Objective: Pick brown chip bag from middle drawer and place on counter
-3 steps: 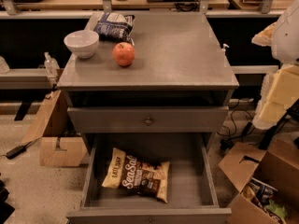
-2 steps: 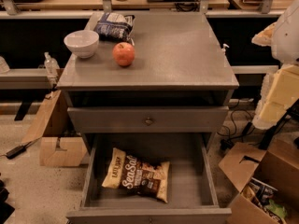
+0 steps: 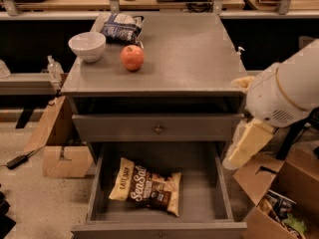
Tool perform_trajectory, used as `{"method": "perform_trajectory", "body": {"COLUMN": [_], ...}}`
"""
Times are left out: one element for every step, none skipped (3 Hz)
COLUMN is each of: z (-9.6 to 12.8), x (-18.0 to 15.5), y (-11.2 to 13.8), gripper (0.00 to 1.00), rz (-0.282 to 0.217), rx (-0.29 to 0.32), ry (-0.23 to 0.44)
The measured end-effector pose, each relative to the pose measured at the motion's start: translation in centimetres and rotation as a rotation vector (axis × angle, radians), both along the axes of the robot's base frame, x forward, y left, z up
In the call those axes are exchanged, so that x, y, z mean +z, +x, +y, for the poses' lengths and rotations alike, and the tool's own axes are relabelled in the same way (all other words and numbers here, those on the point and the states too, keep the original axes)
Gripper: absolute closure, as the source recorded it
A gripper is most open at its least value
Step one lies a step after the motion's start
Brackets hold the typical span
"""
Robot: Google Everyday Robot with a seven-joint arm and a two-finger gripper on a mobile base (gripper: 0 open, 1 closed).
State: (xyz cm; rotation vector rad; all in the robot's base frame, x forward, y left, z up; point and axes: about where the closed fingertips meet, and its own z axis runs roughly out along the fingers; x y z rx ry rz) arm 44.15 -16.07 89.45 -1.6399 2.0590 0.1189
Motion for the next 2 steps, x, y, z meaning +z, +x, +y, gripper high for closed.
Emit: {"method": "perform_trajectory", "body": {"z": [3.8,5.5], "x": [-9.6,-13.4], "y": [0.7,4.6], "gripper": [0.0,0.0], "rz": [0.015,-0.055], "rx": [0.049,0.033], "ry": [0.21,0.314]}}
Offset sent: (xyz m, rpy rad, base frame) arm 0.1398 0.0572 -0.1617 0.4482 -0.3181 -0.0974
